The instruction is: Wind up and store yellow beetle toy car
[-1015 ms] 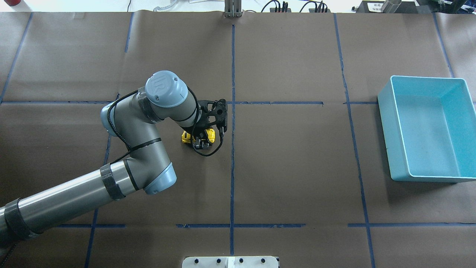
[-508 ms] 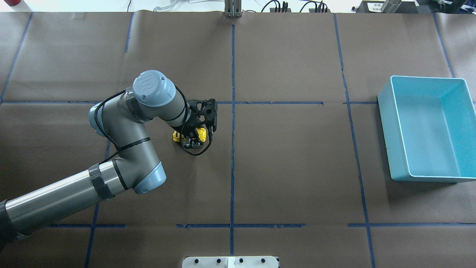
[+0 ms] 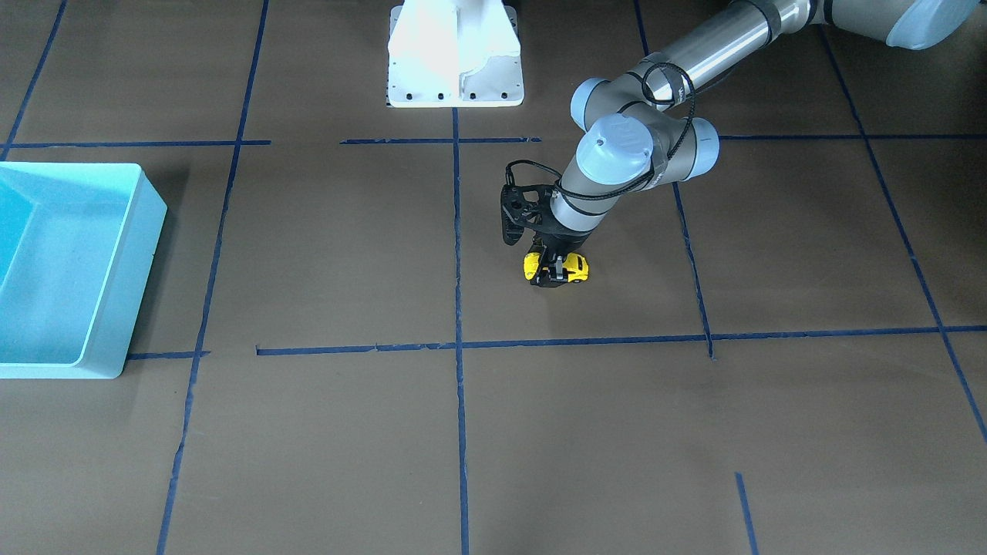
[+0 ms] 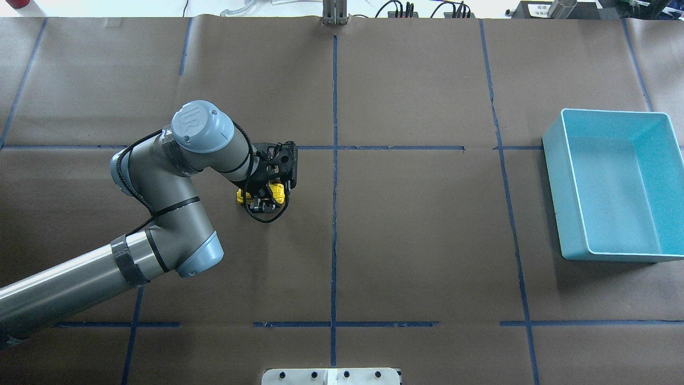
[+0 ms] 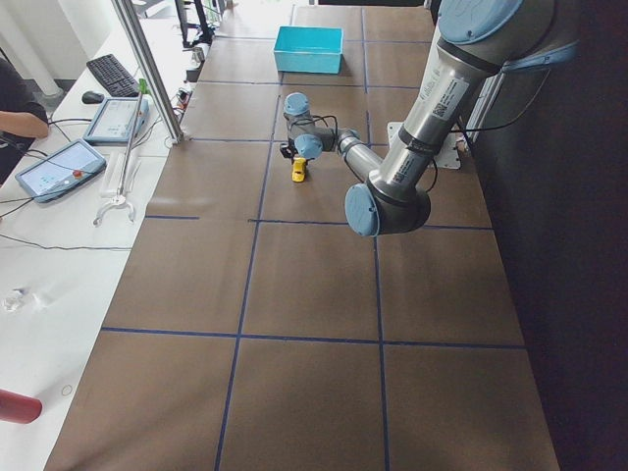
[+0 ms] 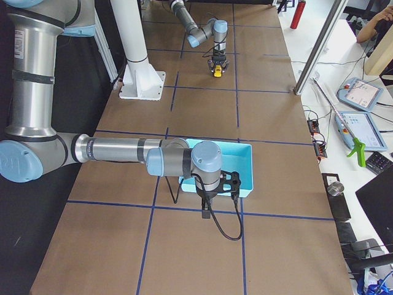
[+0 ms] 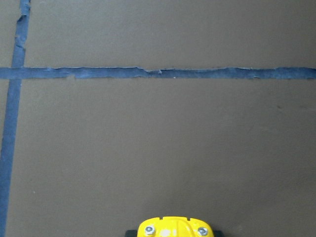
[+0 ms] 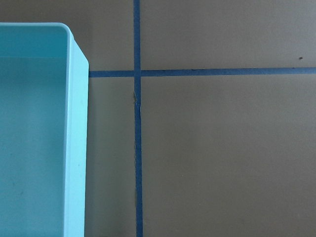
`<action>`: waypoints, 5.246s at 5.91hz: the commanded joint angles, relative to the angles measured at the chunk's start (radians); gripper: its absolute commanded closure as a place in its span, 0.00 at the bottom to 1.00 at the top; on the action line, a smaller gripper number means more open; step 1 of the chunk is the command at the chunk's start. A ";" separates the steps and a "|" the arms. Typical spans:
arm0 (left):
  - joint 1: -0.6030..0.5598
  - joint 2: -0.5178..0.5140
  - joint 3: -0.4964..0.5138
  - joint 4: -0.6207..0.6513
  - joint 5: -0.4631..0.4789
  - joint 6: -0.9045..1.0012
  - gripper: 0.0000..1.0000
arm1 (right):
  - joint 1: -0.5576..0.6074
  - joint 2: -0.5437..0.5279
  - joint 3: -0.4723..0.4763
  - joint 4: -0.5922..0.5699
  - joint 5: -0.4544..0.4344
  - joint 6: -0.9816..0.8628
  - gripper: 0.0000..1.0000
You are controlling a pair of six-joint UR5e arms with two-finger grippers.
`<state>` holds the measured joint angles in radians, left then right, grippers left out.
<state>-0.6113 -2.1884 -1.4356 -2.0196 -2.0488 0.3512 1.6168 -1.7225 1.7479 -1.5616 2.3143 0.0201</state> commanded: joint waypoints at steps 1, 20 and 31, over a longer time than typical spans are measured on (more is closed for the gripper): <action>-0.013 0.022 -0.002 -0.022 -0.022 0.000 1.00 | 0.000 0.000 -0.001 0.000 -0.001 0.001 0.00; -0.172 0.047 -0.188 0.357 -0.034 0.055 0.00 | -0.002 0.011 -0.004 -0.011 -0.003 0.006 0.00; -0.924 0.496 -0.157 0.547 -0.251 -0.059 0.00 | -0.349 0.274 0.321 -0.281 -0.045 -0.140 0.00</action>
<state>-1.5021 -1.7202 -1.5921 -1.4764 -2.2943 0.3452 1.3201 -1.5124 2.0643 -1.8412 2.2789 -0.0393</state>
